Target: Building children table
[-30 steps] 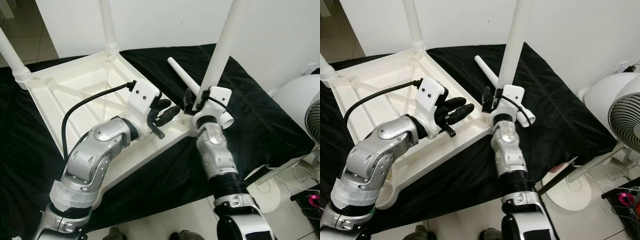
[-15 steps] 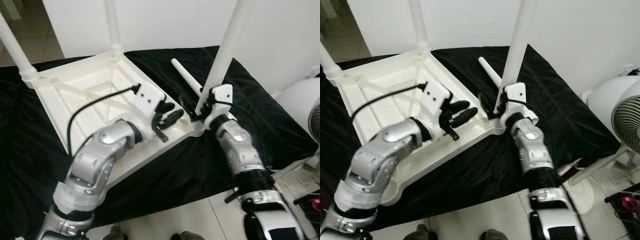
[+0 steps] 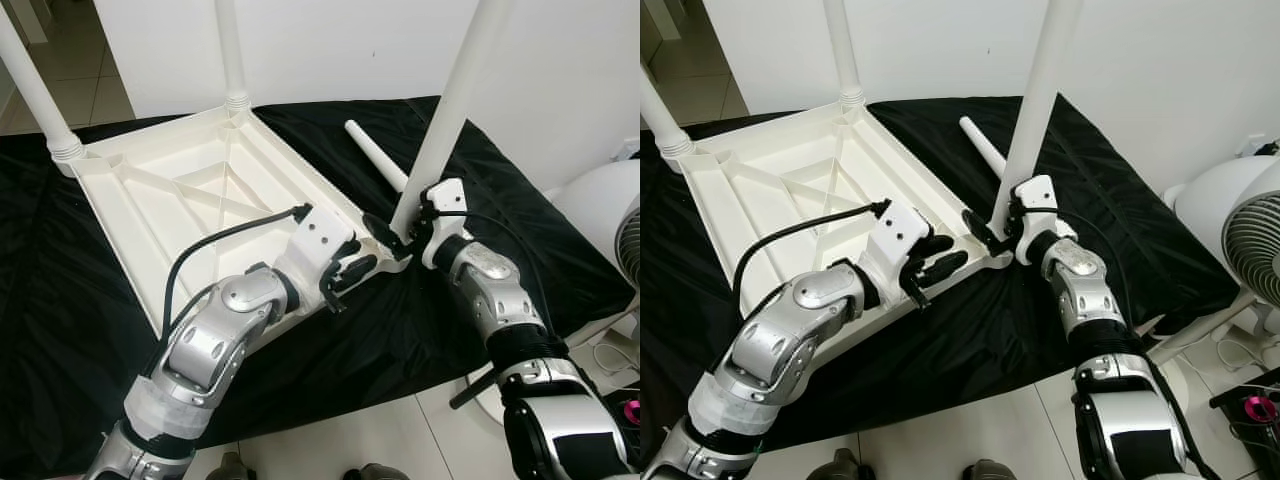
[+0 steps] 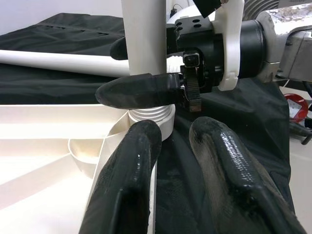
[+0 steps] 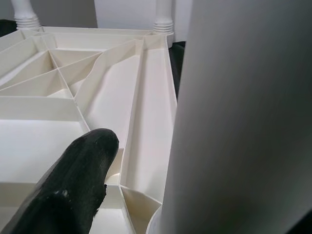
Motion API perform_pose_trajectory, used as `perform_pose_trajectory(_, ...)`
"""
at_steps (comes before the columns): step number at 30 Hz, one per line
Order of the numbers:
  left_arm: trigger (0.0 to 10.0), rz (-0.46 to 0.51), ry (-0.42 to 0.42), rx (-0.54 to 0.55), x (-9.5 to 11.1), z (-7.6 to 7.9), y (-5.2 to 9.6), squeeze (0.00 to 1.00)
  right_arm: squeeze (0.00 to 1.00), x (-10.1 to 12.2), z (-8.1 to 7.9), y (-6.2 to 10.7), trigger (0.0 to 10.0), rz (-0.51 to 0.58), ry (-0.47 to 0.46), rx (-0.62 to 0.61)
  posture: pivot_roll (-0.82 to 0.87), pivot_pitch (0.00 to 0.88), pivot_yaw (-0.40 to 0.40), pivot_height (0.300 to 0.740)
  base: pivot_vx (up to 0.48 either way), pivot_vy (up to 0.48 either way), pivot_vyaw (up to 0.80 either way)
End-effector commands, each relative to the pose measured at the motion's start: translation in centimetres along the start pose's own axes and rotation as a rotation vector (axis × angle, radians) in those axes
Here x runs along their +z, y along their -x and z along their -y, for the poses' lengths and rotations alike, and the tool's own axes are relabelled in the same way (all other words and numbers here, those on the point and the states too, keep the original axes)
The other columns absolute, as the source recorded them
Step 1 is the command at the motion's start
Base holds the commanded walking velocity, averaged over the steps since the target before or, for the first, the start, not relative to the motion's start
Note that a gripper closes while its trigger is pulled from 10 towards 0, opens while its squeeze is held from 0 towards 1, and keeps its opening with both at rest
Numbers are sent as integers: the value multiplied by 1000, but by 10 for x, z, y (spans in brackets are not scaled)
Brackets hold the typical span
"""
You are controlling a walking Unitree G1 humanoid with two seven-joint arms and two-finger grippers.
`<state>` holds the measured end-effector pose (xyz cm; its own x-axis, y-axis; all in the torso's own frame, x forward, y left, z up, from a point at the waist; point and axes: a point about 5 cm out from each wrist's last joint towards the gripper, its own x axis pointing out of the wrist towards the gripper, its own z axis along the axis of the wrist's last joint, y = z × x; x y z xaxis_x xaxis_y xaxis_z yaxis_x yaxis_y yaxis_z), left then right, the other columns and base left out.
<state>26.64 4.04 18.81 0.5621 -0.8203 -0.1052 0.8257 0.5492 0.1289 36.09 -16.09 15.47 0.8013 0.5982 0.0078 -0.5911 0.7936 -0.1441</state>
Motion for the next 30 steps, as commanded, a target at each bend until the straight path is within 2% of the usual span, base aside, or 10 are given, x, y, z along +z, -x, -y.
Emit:
perform_pose_trajectory(1,10000,-10,-13,65,-4,-1,0,0,0,1,4,0,9255,-7,19,12,-39,0,8,740,0,0,0)
perform_pose_trajectory(2,10000,-10,-15,66,-4,-1,0,0,0,0,5,0,8353,-10,19,14,-39,0,9,740,0,0,0)
perform_pose_trajectory(5,10000,-10,-16,66,-4,-1,0,0,0,0,6,0,8353,-12,20,13,-39,0,10,740,0,0,0)
perform_pose_trajectory(6,10000,-8,-18,66,-3,-1,-1,0,0,-2,8,0,3961,-24,9,6,-38,0,9,740,0,0,0)
perform_pose_trajectory(8,10000,-7,-19,66,-3,0,-1,0,0,-3,9,0,3961,-29,4,2,-38,0,9,740,0,0,0)
perform_pose_trajectory(9,10000,-6,-19,65,-3,0,-1,0,0,-4,9,1,627,-32,2,-1,-38,0,9,740,0,0,0)
perform_pose_trajectory(11,10000,-5,-23,66,-3,-1,-1,0,0,-8,12,2,0,-48,-32,-20,-38,0,9,740,0,0,0)
perform_pose_trajectory(21,10000,2,-27,65,-2,-1,-2,0,0,-23,10,7,0,-63,-100,-64,-42,0,15,740,0,0,0)
perform_pose_trajectory(22,10000,2,-28,63,-2,-1,-2,0,0,-25,10,7,10000,-68,-108,-76,-46,1,18,740,0,0,0)
perform_pose_trajectory(30,10000,5,-24,56,-1,0,-1,0,0,-32,6,4,10000,-77,-146,-210,-53,11,15,740,0,0,0)
